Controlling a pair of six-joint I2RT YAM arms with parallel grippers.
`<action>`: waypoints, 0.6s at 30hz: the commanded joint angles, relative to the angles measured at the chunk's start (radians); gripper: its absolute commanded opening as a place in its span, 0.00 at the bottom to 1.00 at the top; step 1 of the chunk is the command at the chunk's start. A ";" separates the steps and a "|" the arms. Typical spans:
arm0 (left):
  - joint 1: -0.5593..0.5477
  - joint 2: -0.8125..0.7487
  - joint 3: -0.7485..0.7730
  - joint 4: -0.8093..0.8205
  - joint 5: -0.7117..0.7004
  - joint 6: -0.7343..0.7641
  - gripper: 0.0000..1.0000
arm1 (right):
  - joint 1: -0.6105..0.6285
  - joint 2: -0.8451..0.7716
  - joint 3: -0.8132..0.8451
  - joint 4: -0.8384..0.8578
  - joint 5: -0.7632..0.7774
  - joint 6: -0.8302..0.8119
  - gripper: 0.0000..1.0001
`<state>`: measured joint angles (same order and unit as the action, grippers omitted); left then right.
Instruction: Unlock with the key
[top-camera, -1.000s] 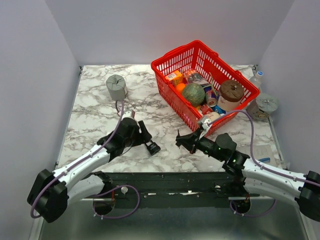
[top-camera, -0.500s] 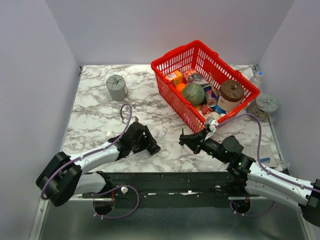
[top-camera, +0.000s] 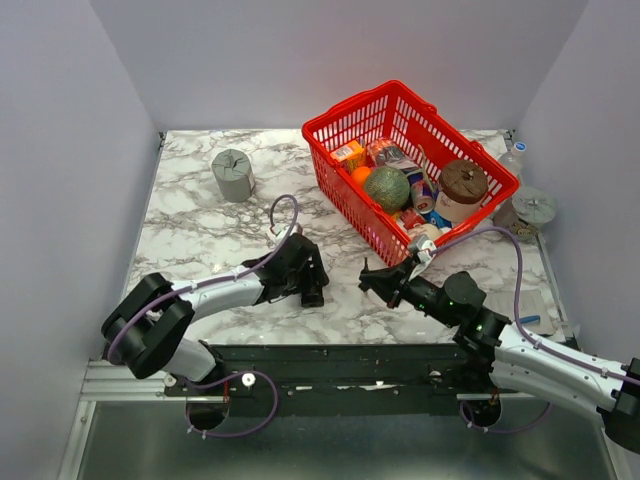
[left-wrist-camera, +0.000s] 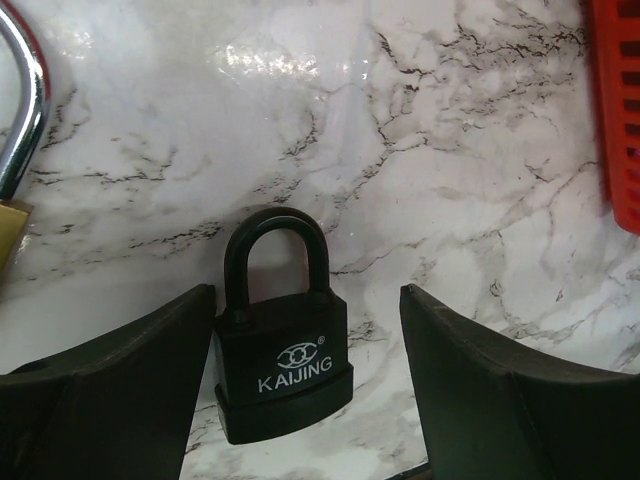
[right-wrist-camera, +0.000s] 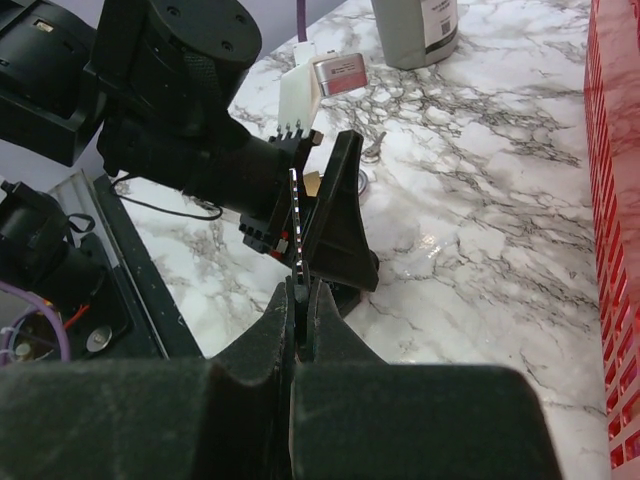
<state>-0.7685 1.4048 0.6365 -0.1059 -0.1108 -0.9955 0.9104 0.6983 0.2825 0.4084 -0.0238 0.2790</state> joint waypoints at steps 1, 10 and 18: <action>-0.047 0.046 0.071 -0.092 -0.078 0.095 0.83 | 0.001 -0.013 -0.013 -0.002 0.047 -0.011 0.01; -0.152 0.172 0.245 -0.379 -0.237 0.153 0.86 | 0.001 0.000 -0.008 -0.002 0.042 -0.009 0.01; -0.173 0.210 0.275 -0.445 -0.270 0.123 0.87 | -0.001 -0.006 -0.011 -0.003 0.044 -0.009 0.01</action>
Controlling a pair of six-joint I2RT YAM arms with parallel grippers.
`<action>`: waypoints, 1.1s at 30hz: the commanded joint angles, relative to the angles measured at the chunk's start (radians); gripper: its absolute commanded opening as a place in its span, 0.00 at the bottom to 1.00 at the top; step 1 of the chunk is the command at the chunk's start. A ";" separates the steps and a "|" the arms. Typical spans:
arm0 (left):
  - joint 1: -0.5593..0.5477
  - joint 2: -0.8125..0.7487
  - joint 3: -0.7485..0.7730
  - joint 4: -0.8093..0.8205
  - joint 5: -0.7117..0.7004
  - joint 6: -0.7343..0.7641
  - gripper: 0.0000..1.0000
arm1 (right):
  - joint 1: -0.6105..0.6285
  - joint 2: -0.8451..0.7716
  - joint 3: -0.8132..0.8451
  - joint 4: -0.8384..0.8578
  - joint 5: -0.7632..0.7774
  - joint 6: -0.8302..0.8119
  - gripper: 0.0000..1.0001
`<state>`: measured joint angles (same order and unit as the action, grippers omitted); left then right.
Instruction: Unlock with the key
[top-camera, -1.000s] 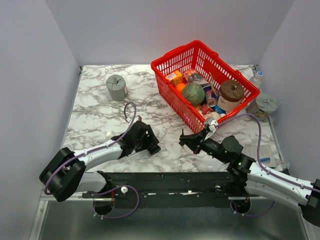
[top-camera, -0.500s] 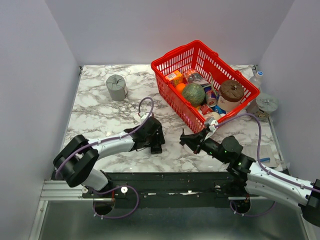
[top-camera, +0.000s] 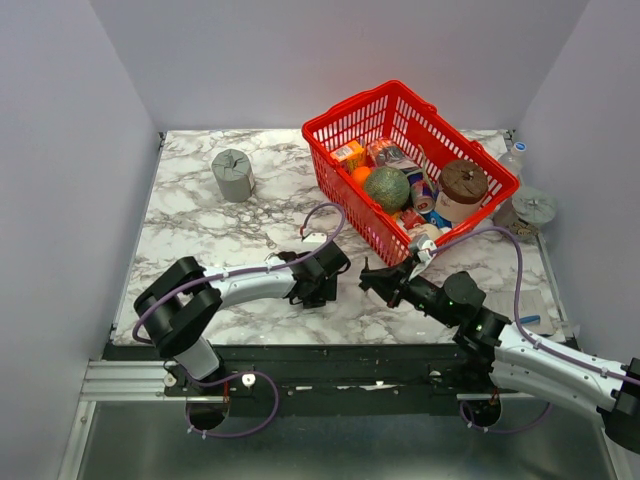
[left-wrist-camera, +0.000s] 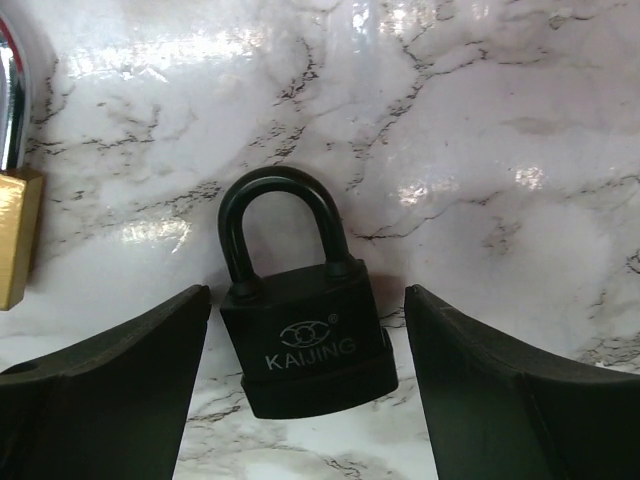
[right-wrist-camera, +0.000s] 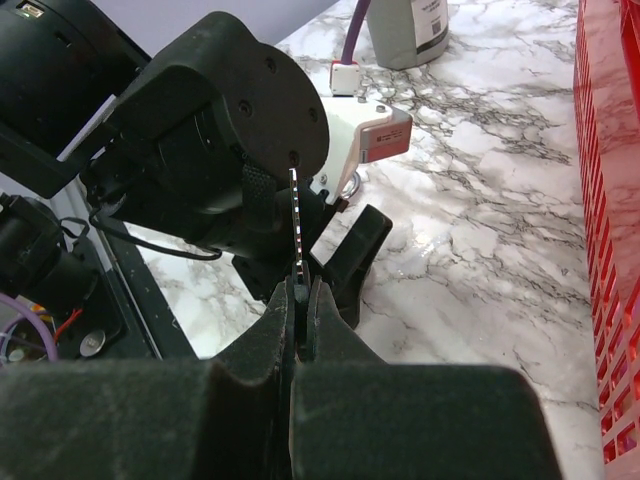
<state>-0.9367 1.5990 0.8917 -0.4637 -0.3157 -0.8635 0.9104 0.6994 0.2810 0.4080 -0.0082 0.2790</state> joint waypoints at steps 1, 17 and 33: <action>-0.007 0.012 0.018 -0.090 -0.066 -0.015 0.87 | 0.001 -0.008 -0.008 -0.003 0.028 -0.009 0.01; -0.008 -0.011 -0.010 -0.033 -0.057 0.003 0.24 | 0.001 -0.008 -0.005 -0.014 0.031 -0.012 0.01; -0.083 0.068 0.403 -0.598 -0.540 0.270 0.05 | 0.002 0.081 0.056 -0.057 -0.098 -0.014 0.01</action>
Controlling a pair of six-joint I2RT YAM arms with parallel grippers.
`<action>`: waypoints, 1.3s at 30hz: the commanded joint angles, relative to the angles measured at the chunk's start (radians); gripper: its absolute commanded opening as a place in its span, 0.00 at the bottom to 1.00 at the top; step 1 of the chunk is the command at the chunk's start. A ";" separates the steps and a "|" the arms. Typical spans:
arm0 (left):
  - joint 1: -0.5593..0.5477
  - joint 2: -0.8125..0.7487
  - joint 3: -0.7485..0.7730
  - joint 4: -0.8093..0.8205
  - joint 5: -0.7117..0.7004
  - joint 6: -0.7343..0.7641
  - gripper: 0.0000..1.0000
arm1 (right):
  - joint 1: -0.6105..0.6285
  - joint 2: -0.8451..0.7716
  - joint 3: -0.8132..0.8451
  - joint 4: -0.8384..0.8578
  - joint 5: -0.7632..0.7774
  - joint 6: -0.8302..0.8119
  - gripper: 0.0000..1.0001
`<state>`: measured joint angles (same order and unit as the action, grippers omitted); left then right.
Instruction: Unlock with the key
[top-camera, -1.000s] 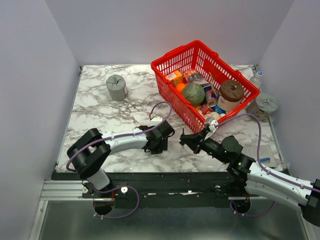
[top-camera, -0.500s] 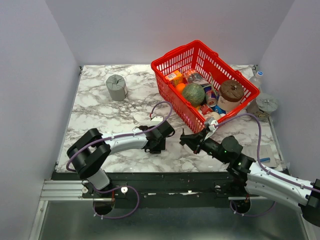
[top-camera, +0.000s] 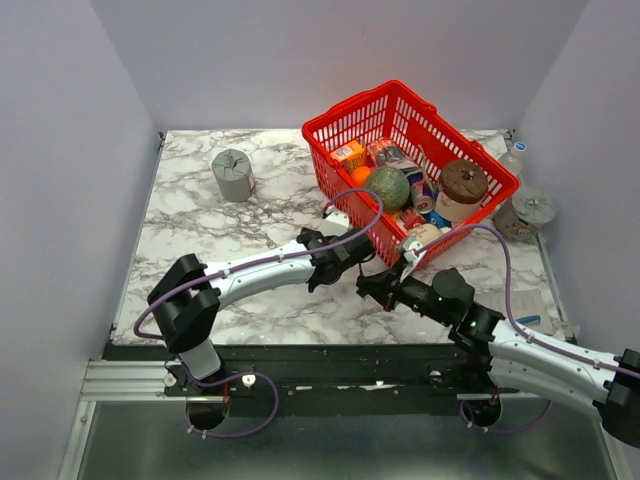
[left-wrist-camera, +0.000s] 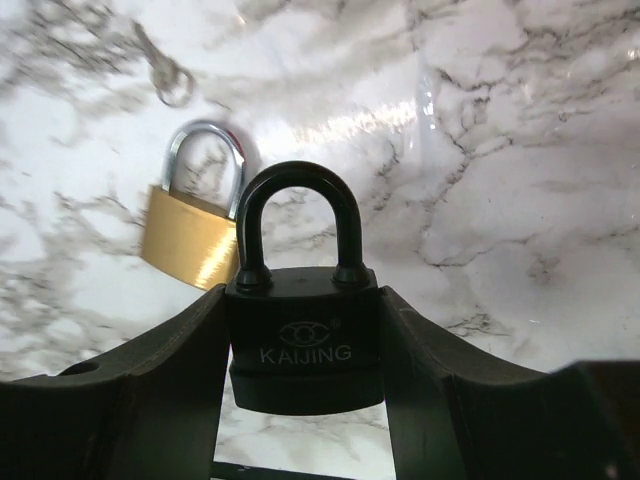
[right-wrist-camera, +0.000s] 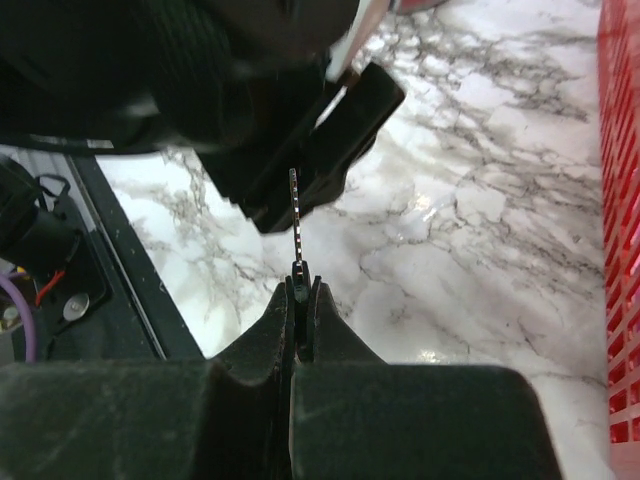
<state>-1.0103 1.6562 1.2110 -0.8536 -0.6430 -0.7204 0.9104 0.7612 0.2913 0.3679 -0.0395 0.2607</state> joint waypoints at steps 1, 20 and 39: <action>-0.008 0.007 0.094 -0.220 -0.242 0.139 0.05 | 0.002 0.027 0.048 -0.018 -0.080 0.014 0.01; 0.174 -0.228 0.170 0.121 0.049 0.434 0.05 | 0.134 0.217 0.159 0.051 -0.093 0.212 0.01; 0.254 -0.332 0.099 0.255 0.180 0.464 0.02 | 0.075 0.684 0.466 0.241 -0.233 0.471 0.01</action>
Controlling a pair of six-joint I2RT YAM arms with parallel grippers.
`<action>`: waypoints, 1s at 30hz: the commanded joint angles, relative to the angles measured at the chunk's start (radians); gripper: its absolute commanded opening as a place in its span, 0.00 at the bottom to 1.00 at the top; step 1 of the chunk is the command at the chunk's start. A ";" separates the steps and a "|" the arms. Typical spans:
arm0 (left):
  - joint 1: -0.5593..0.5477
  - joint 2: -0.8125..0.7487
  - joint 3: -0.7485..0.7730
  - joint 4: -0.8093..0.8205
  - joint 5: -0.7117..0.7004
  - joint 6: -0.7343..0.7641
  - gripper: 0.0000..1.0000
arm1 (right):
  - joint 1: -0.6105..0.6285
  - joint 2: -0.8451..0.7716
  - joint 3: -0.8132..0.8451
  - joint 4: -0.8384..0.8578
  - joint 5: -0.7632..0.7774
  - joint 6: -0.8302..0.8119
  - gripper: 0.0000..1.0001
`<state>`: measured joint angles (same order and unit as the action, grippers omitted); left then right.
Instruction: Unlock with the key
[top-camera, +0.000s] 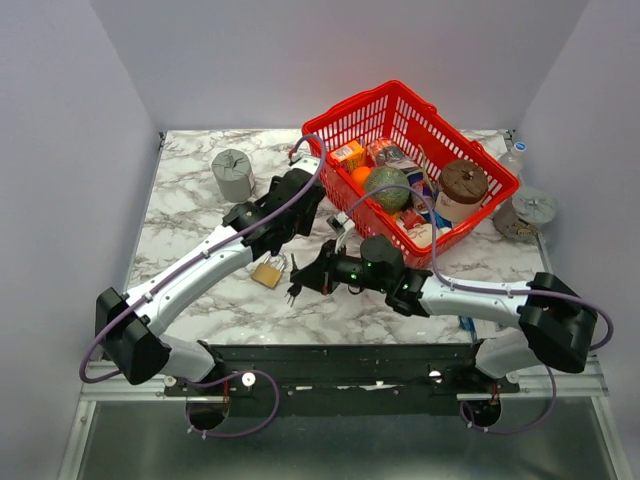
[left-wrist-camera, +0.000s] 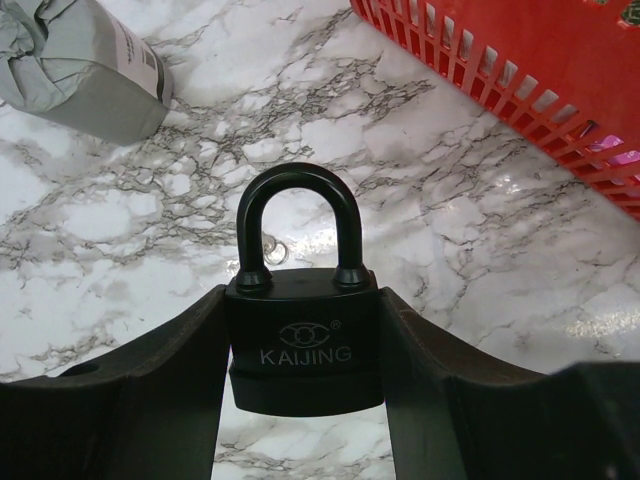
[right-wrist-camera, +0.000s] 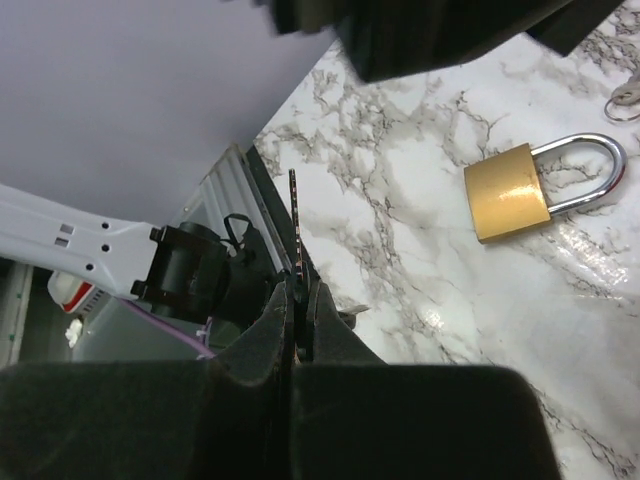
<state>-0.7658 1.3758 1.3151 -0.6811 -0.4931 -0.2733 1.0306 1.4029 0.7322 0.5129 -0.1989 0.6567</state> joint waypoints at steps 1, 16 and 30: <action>0.011 -0.057 -0.013 0.089 0.034 0.017 0.02 | -0.055 0.051 0.029 0.113 -0.086 0.083 0.01; 0.020 -0.044 -0.045 0.123 0.080 0.011 0.00 | -0.156 0.191 0.102 0.176 -0.249 0.139 0.01; 0.023 -0.038 -0.051 0.129 0.082 0.014 0.00 | -0.182 0.229 0.119 0.185 -0.287 0.175 0.01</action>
<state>-0.7471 1.3575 1.2610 -0.6220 -0.4122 -0.2718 0.8616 1.6157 0.8173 0.6575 -0.4541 0.8085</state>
